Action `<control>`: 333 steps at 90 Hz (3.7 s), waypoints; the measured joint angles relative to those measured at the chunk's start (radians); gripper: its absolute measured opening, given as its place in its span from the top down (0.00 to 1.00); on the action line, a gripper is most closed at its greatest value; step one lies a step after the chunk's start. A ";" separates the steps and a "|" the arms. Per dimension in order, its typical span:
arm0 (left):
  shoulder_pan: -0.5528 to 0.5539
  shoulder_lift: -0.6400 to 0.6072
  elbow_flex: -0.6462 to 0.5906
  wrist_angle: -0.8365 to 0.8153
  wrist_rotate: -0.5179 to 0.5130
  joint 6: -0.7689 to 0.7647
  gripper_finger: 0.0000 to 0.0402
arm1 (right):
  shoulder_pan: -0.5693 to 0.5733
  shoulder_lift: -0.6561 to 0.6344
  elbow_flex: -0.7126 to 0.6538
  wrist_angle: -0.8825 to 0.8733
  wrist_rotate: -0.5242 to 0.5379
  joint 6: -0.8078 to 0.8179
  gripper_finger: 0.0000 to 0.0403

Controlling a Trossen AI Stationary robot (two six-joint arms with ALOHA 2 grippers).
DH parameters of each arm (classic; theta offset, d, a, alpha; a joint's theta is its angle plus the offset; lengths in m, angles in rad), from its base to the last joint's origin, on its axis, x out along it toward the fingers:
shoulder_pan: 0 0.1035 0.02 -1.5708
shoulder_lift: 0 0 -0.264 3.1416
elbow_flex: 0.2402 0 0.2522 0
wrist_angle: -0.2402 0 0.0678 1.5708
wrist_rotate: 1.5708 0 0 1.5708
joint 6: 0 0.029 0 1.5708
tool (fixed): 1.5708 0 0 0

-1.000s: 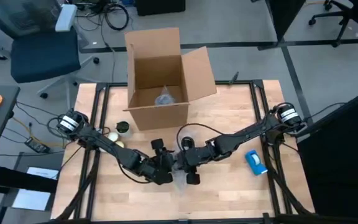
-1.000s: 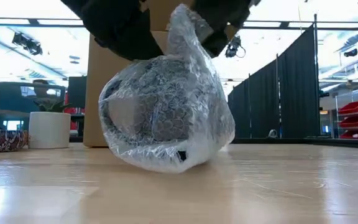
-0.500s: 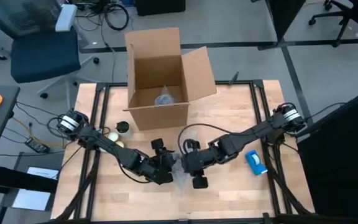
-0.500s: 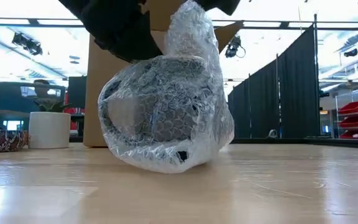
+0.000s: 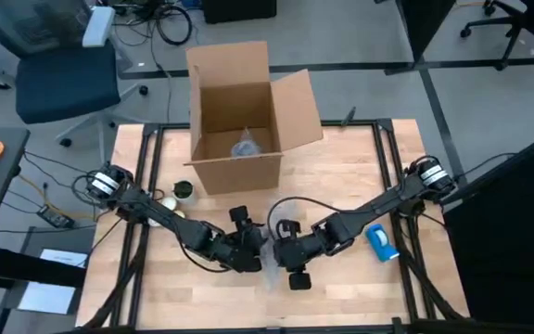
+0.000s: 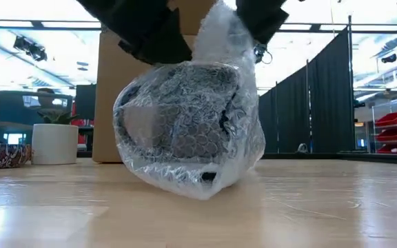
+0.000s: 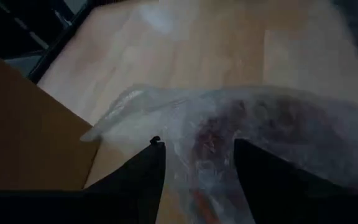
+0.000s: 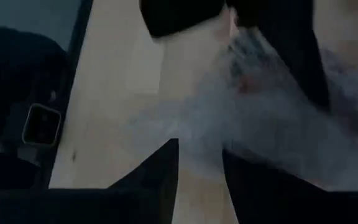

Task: Wrap mug
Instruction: Wrap the black mug with bubble wrap

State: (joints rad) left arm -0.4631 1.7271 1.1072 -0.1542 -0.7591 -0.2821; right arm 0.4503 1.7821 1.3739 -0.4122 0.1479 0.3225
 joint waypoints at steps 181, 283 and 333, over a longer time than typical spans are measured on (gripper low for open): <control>-0.025 -0.020 0.003 0.018 0.162 0.128 0.57 | -0.164 0.085 0.028 -0.148 -0.145 -0.057 0.82; -0.046 0.050 -0.080 0.524 0.256 0.171 0.57 | -0.143 0.080 0.040 -0.358 -0.173 -0.119 0.82; 0.037 0.122 -0.144 0.745 0.399 0.199 0.57 | -0.146 0.081 0.108 -0.398 -0.117 -0.097 0.74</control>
State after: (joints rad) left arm -0.4257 1.8487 0.9634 0.5912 -0.3604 -0.0830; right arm 0.3046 1.8629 1.4816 -0.8099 0.0305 0.2255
